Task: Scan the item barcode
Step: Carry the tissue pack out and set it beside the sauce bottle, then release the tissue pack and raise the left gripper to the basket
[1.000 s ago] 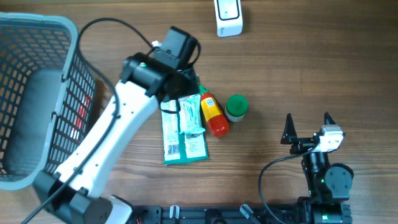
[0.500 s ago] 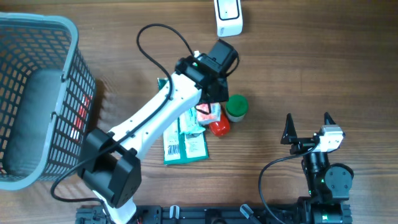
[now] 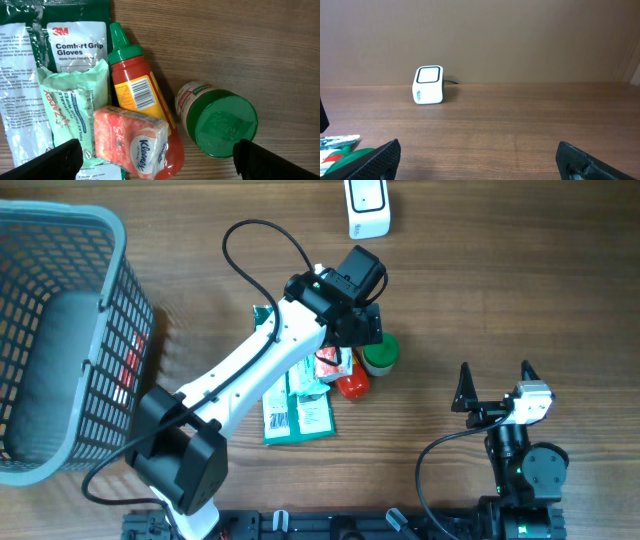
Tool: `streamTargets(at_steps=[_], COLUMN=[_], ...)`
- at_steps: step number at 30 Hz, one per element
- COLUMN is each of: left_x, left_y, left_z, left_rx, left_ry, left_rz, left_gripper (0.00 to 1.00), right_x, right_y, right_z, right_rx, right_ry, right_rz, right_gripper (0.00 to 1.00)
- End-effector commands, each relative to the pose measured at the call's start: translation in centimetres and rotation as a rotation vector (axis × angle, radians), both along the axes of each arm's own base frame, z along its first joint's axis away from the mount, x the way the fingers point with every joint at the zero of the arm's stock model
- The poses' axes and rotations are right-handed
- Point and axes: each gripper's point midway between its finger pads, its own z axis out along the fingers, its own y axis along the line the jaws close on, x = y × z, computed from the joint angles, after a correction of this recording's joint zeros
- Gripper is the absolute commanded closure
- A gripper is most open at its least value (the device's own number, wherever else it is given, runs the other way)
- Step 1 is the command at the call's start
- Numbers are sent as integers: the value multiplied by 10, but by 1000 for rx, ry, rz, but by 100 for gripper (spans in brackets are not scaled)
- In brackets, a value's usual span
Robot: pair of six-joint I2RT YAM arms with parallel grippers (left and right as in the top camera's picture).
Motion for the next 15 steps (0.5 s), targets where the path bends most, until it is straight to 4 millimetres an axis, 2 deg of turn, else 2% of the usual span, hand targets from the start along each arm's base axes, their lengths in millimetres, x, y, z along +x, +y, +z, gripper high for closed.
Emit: streamTargets(at_steps=[1, 4, 7, 10, 11, 15], left_x=[8, 12, 15, 13, 11, 9], left_y=[10, 26, 52, 75, 82, 102], left_z=[39, 75, 121, 163, 185, 236], left_rx=[-14, 6, 34, 54, 56, 70], left_ry=[-111, -233, -389, -529, -598, -776], left_rz=[20, 30, 97, 130, 108, 123], left_gripper=[0, 0, 0, 0, 0, 0], right_x=[0, 0, 0, 0, 0, 0], right_y=[1, 1, 1, 1, 1, 1], right_z=[0, 0, 0, 0, 0, 0], right_rx=[-9, -10, -9, -9, -9, -9], right_ry=[0, 0, 0, 0, 0, 0], right_rz=[2, 2, 2, 2, 2, 2], right_gripper=[0, 0, 0, 0, 0, 0])
